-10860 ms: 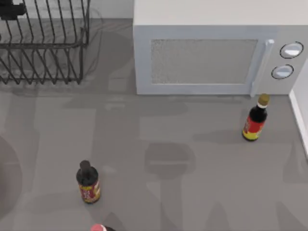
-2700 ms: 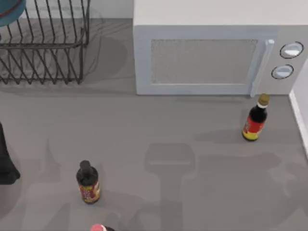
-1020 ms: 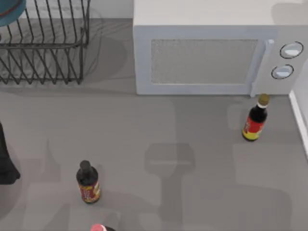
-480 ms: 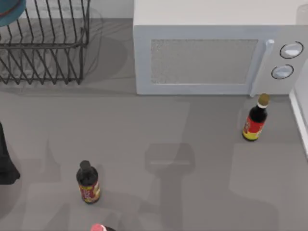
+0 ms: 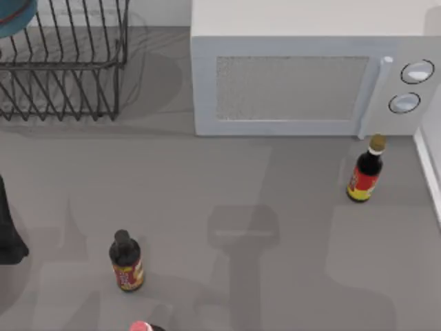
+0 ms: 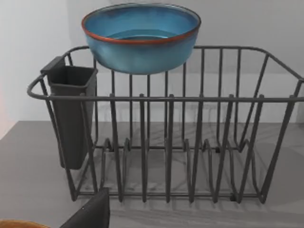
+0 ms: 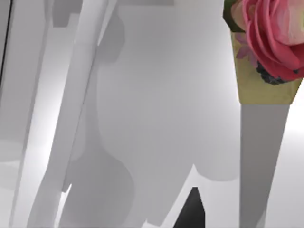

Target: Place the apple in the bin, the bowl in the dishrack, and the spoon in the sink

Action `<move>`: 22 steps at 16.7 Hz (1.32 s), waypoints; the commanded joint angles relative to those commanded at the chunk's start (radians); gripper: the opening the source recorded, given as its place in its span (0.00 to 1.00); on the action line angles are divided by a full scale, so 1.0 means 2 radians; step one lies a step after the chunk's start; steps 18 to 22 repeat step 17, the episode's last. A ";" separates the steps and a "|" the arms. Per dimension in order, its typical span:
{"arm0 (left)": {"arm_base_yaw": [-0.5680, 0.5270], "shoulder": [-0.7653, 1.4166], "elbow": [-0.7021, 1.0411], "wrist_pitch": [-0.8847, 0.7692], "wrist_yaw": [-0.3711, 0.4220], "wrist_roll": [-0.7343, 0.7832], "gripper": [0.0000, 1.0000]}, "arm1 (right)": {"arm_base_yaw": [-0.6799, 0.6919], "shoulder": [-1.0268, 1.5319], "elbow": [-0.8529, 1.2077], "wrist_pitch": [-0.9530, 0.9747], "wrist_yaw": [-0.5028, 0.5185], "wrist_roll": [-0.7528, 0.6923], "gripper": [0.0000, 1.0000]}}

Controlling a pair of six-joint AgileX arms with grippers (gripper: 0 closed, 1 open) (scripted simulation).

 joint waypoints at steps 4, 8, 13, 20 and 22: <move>0.000 0.000 0.000 0.000 0.000 0.000 1.00 | 0.000 0.000 0.000 0.000 0.000 0.000 0.45; 0.000 0.000 0.000 0.000 0.000 0.000 1.00 | 0.000 0.000 0.000 0.000 0.000 0.000 0.75; 0.000 0.000 0.000 0.000 0.000 0.000 1.00 | 0.000 0.000 0.000 0.000 0.000 0.000 1.00; 0.000 0.000 0.000 0.000 0.000 0.000 1.00 | 0.000 0.000 0.000 0.000 0.000 0.000 1.00; 0.000 0.000 0.000 0.000 0.000 0.000 1.00 | 0.000 0.000 0.000 0.000 0.000 0.000 1.00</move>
